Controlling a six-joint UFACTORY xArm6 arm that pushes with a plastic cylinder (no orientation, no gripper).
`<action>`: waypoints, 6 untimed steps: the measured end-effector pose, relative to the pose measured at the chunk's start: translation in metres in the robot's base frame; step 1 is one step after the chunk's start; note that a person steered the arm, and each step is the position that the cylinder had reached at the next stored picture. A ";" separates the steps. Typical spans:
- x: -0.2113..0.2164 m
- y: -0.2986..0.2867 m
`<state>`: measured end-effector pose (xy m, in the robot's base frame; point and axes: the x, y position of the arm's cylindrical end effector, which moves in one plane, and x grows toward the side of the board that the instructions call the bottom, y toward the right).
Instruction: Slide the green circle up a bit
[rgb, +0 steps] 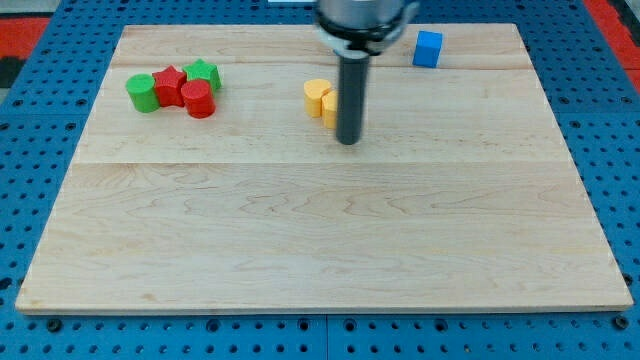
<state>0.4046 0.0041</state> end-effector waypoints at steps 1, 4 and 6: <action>-0.001 -0.079; -0.051 -0.234; -0.093 -0.260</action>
<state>0.3118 -0.2559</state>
